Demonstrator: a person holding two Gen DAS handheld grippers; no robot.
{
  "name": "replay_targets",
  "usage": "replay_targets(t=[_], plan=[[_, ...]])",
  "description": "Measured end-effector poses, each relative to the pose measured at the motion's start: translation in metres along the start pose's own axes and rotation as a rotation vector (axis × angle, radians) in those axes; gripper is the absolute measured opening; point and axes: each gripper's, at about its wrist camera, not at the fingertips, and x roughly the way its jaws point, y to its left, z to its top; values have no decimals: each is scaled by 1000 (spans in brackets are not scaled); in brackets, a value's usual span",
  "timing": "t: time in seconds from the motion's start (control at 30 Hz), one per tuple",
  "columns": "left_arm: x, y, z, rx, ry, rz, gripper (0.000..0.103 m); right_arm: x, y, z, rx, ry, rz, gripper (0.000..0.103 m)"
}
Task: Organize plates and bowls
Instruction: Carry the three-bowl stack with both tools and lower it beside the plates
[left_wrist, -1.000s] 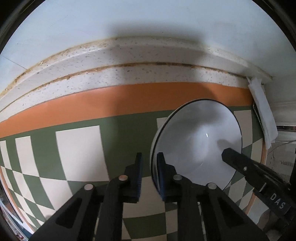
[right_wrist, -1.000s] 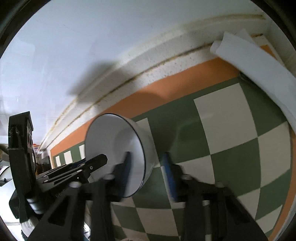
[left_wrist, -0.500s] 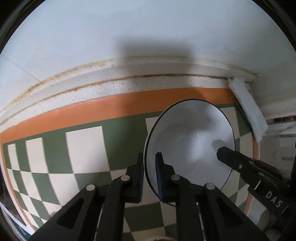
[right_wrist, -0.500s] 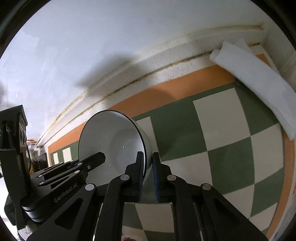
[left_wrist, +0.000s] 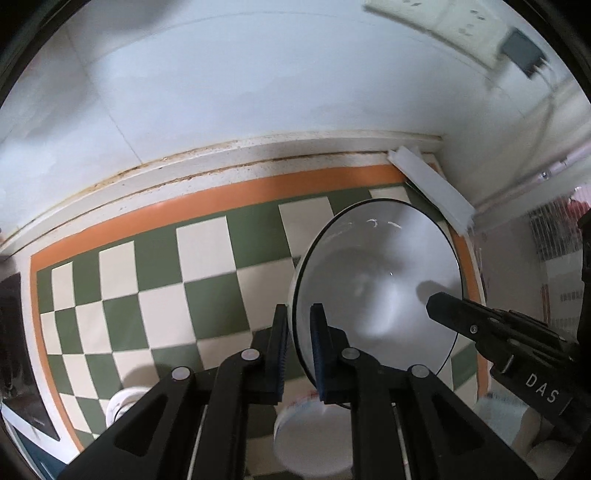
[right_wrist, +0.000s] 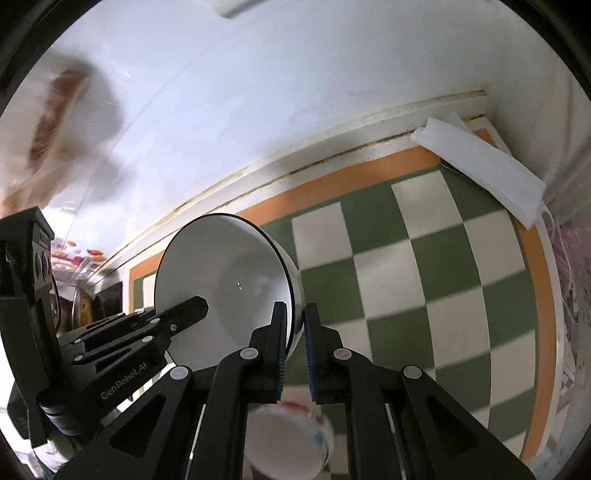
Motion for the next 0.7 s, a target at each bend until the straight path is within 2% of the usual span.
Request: replay_targets(t=[0.17,0.37,0.7], plan=[[-18,-6,-37,39,-11,-7,10,-26,3,-42,10,-21,3,11],[-21,-8,-76,55,6,-24,10,-49,7,-96,18,-24,0,11],[9,-2,-122,43,90,-12,10,-22,-8,-154,55,57,2,11]])
